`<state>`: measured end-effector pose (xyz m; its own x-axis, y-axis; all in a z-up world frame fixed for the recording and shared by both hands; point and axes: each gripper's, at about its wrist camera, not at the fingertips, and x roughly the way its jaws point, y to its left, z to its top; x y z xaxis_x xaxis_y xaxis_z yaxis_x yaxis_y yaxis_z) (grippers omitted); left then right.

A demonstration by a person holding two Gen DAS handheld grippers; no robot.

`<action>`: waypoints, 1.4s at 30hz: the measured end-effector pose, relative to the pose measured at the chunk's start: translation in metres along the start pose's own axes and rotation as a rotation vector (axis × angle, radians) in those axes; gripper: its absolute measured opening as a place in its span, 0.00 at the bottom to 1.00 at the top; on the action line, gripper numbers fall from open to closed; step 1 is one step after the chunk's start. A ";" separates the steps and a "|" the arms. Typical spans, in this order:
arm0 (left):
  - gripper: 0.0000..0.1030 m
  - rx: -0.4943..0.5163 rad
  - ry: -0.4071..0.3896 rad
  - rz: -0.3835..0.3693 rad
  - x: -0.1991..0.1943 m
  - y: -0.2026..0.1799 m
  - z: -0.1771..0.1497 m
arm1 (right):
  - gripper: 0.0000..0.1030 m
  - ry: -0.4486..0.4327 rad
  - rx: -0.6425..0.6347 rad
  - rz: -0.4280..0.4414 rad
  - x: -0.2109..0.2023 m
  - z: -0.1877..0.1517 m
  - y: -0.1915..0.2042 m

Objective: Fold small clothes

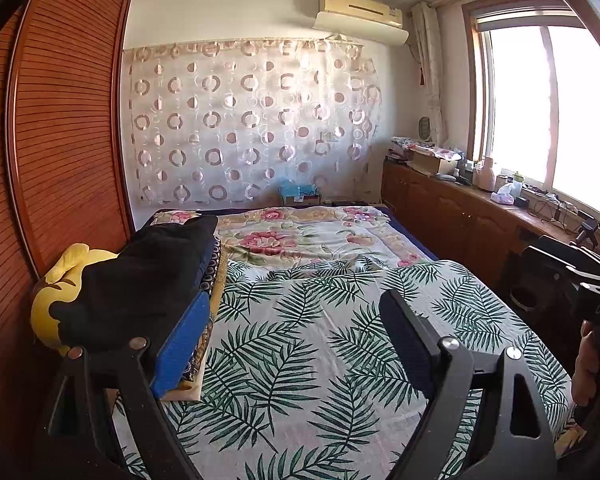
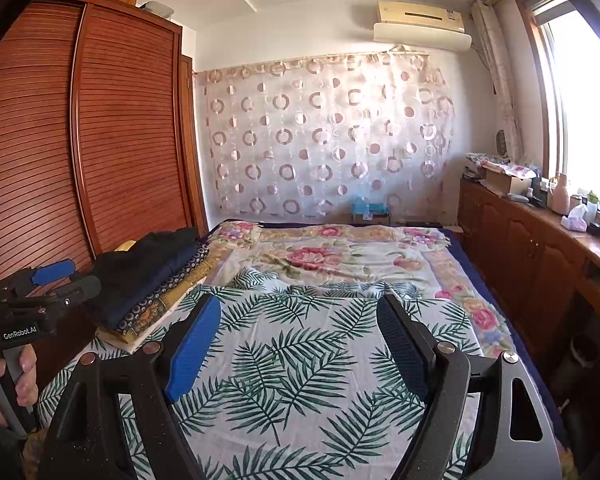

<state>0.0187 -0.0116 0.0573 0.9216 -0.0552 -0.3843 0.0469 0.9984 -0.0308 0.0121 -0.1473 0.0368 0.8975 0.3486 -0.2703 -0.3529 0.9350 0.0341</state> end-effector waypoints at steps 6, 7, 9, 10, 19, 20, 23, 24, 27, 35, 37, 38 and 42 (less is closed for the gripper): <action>0.85 0.001 -0.002 0.004 -0.001 0.002 -0.001 | 0.80 0.000 -0.007 -0.002 0.000 0.000 -0.008; 0.85 0.002 -0.002 0.003 -0.001 0.002 -0.001 | 0.80 -0.001 -0.009 -0.001 0.000 0.000 -0.009; 0.85 -0.001 0.000 0.009 -0.001 0.003 -0.001 | 0.80 0.000 -0.009 0.001 0.001 -0.001 -0.010; 0.85 -0.003 0.001 0.009 -0.001 0.005 -0.002 | 0.80 0.003 -0.008 0.004 0.002 -0.001 -0.012; 0.85 -0.001 0.000 0.013 -0.003 0.008 -0.001 | 0.80 0.012 -0.016 0.012 0.001 0.003 -0.016; 0.85 0.000 0.000 0.012 -0.003 0.009 -0.001 | 0.80 0.012 -0.016 0.012 0.001 0.003 -0.016; 0.85 -0.002 0.001 0.012 -0.003 0.008 -0.001 | 0.80 0.012 -0.016 0.013 0.001 0.003 -0.018; 0.85 -0.002 0.001 0.013 -0.004 0.010 -0.001 | 0.80 0.013 -0.015 0.014 0.001 0.004 -0.018; 0.85 0.002 0.001 0.013 -0.004 0.010 -0.001 | 0.80 0.014 -0.013 0.016 0.001 0.004 -0.020; 0.85 -0.002 0.002 0.012 -0.004 0.010 -0.001 | 0.80 0.010 -0.013 0.014 0.000 0.004 -0.025; 0.85 -0.003 0.002 0.012 -0.003 0.010 -0.001 | 0.80 0.009 -0.015 0.015 0.000 0.003 -0.025; 0.85 -0.003 0.002 0.011 -0.003 0.010 -0.001 | 0.80 0.010 -0.015 0.016 0.000 0.004 -0.025; 0.85 -0.001 0.003 0.011 -0.004 0.011 -0.001 | 0.80 0.009 -0.015 0.019 -0.001 0.003 -0.025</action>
<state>0.0154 -0.0005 0.0577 0.9209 -0.0440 -0.3873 0.0363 0.9990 -0.0274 0.0212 -0.1705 0.0393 0.8884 0.3652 -0.2782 -0.3735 0.9273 0.0248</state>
